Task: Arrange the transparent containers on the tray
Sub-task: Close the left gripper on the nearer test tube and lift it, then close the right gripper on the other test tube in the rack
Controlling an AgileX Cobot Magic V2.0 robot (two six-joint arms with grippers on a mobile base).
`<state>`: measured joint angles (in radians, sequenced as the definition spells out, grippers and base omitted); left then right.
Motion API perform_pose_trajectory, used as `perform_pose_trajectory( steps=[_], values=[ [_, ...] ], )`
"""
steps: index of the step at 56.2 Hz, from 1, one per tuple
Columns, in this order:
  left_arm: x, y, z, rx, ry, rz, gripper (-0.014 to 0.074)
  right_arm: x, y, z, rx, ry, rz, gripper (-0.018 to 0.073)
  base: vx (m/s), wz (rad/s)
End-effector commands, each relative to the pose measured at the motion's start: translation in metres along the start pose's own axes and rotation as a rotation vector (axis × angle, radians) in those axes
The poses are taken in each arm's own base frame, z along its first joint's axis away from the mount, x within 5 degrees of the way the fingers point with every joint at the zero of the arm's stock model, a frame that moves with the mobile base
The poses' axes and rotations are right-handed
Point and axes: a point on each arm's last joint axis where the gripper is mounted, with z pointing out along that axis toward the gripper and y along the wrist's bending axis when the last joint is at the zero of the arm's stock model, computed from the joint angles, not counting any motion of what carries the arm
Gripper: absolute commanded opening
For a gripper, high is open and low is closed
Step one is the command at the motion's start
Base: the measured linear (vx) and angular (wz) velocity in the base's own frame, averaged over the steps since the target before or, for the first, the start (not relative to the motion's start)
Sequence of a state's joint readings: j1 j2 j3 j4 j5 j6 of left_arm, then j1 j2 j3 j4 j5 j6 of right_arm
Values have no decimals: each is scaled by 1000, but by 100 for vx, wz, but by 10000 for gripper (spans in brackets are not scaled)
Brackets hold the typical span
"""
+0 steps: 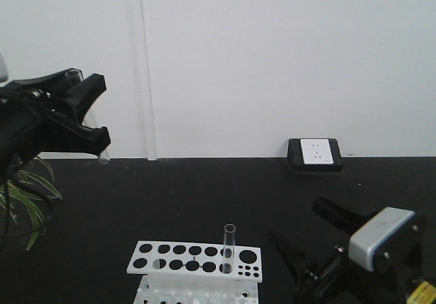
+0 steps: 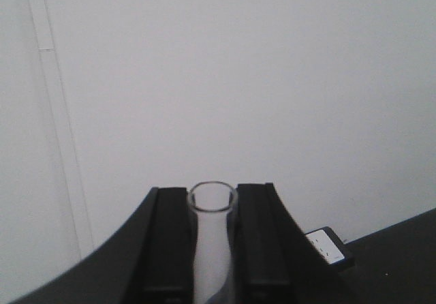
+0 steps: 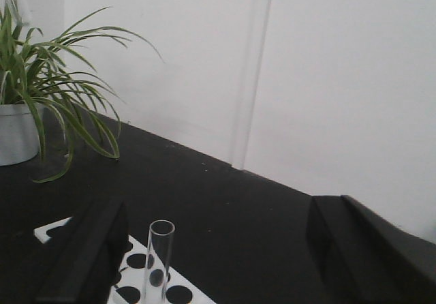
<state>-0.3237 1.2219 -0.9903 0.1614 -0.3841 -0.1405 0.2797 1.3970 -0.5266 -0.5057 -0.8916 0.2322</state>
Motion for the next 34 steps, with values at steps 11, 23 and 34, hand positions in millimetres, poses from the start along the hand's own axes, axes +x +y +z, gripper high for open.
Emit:
perform_pose_trajectory(
  steps=[11,23,34],
  values=[
    [-28,-1,-9,-3,-74,-7,-4,-3,-10,55,-134,-128,70,592,0,0],
    [-27,-1,-9,-4,-65,-7,-4,14,-14,82,-204,-92,93,592,0,0],
    [-27,-1,-9,-4,-64,-7,-4,36,-15,96,-235,-49,124,592,0,0]
  ],
)
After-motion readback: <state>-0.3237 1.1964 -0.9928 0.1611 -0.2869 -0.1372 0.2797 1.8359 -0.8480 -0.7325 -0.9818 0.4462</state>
